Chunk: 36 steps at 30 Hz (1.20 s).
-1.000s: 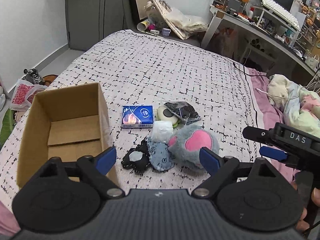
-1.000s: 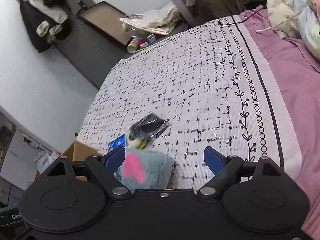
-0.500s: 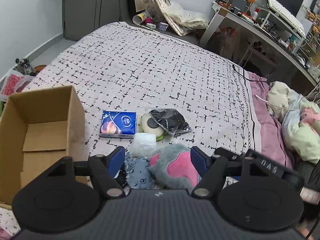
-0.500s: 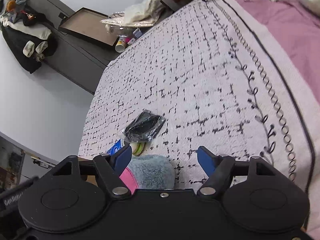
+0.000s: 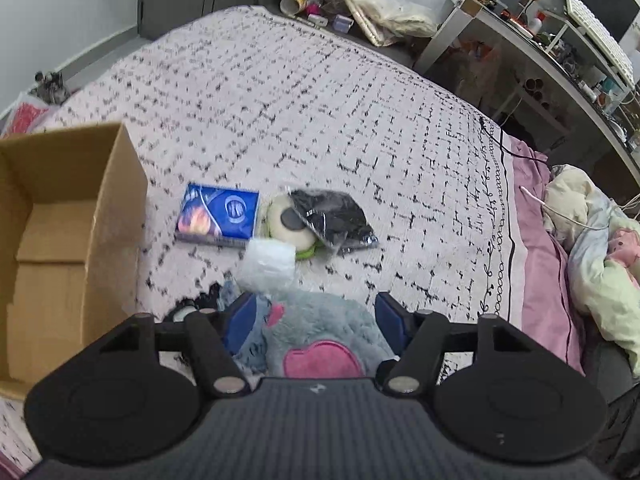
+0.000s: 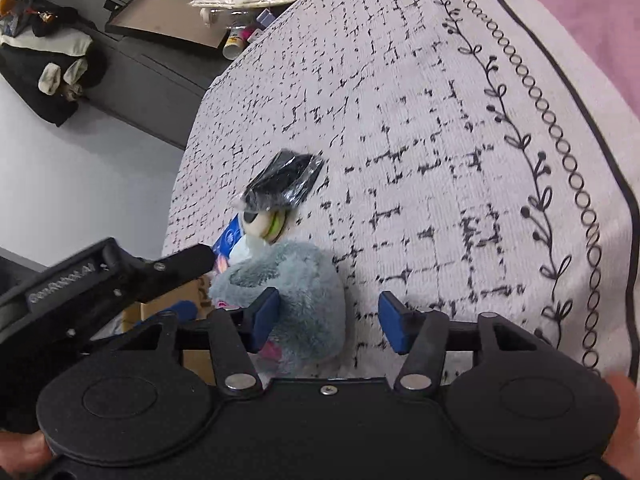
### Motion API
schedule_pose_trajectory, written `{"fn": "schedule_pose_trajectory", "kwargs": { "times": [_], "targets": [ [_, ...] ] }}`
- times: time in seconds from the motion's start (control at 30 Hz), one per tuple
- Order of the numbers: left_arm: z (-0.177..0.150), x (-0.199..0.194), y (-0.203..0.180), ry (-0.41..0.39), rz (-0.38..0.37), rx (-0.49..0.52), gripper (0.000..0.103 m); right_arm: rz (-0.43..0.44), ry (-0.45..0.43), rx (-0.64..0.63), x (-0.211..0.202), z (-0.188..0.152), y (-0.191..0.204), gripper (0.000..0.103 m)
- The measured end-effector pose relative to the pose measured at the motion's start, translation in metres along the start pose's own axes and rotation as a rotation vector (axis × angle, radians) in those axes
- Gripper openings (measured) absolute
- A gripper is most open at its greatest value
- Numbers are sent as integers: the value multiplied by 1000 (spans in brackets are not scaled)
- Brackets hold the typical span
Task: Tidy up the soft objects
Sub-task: 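Close both grippers on the grey plush and lift it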
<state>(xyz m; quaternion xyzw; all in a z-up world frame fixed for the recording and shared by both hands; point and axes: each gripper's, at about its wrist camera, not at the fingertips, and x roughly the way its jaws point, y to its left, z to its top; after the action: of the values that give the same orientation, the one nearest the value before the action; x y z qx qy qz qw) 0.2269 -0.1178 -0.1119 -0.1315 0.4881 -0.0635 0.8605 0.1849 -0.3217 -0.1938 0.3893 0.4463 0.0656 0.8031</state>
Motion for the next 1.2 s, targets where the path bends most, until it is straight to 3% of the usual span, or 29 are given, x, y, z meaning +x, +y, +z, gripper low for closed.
{"fn": "schedule_pose_trajectory", "kwargs": {
  "times": [0.27, 0.47, 0.67, 0.77, 0.9, 1.2],
  "targets": [
    [-16, 14, 21, 58, 0, -97, 33, -4, 37, 10, 5, -6, 15, 49],
    [-26, 11, 34, 23, -43, -178, 30, -26, -92, -21, -4, 0, 26, 50],
    [-36, 9, 46, 20, -67, -260, 26, -11, -47, -4, 19, -5, 18, 50],
    [-43, 9, 53, 23, -84, -312, 26, 1, 6, 5, 29, -9, 7, 44],
    [-46, 4, 55, 21, -91, -312, 24, 29, 29, -51, 20, -12, 11, 34],
    [-41, -26, 57, -32, -108, -297, 24, 72, 6, -124, 1, -14, 36, 32]
  ]
}}
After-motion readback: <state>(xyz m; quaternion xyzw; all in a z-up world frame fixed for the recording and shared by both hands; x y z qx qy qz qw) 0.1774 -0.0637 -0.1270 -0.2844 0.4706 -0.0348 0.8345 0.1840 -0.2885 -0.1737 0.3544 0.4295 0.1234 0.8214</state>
